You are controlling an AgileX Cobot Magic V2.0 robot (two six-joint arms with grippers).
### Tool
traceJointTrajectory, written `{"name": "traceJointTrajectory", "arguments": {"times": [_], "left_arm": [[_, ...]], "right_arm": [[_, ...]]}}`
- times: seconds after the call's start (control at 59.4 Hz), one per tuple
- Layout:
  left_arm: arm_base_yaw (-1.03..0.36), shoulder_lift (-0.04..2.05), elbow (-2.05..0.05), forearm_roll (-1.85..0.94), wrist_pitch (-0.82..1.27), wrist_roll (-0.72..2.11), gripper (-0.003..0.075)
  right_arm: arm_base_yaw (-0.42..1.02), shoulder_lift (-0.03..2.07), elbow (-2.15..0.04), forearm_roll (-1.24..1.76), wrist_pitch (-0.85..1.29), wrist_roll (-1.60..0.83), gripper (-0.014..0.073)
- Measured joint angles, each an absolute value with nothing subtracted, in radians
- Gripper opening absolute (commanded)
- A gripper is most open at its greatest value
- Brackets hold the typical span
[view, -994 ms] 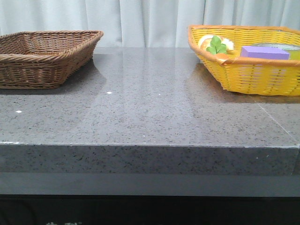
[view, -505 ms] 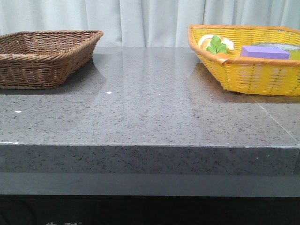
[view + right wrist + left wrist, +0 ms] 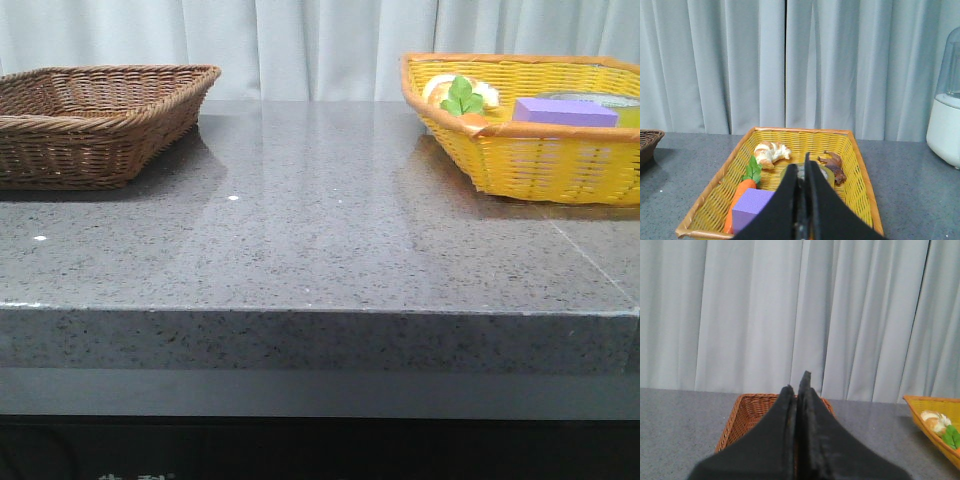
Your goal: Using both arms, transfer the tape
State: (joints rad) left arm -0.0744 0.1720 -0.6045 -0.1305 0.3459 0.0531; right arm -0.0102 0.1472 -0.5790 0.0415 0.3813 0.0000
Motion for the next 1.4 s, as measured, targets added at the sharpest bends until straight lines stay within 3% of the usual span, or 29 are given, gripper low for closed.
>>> {"name": "traceJointTrajectory", "arguments": {"times": [0.253, 0.775, 0.842, 0.893, 0.994, 1.078, 1.129, 1.179, 1.23, 1.398], "left_arm": [[-0.074, 0.391, -0.804, -0.143, 0.564, 0.053, -0.002], [-0.074, 0.588, -0.812, -0.148, 0.592, 0.053, -0.002], [-0.074, 0.603, -0.812, -0.107, 0.594, 0.053, -0.002], [-0.074, 0.611, -0.812, -0.08, 0.594, 0.053, -0.0016], [-0.074, 0.621, -0.812, -0.049, 0.594, 0.055, 0.0084], [-0.074, 0.624, -0.812, -0.044, 0.594, 0.055, 0.0281], [-0.074, 0.624, -0.812, -0.042, 0.594, 0.055, 0.0393], [-0.074, 0.624, -0.812, -0.042, 0.594, 0.055, 0.0491], [-0.074, 0.624, -0.812, -0.042, 0.594, 0.056, 0.0536], [-0.086, 0.624, -0.812, -0.106, 0.594, 0.059, 0.051]], "right_arm": [[-0.01, 0.329, -0.775, 0.048, 0.54, 0.005, -0.0067], [-0.01, 0.503, -0.71, 0.048, 0.625, 0.0, -0.0062], [-0.01, 0.524, -0.708, 0.048, 0.628, 0.0, -0.0025], [-0.01, 0.535, -0.708, 0.048, 0.631, 0.0, 0.0055], [-0.01, 0.56, -0.708, 0.048, 0.646, 0.0, 0.0313], [-0.01, 0.572, -0.708, 0.048, 0.652, 0.0, 0.0517], [-0.01, 0.578, -0.708, 0.048, 0.66, 0.0, 0.0577], [-0.01, 0.584, -0.708, 0.048, 0.667, 0.0, 0.0599], [-0.01, 0.588, -0.706, 0.048, 0.669, 0.0, 0.0592], [-0.01, 0.617, -0.708, 0.048, 0.677, 0.01, 0.0592]]}}
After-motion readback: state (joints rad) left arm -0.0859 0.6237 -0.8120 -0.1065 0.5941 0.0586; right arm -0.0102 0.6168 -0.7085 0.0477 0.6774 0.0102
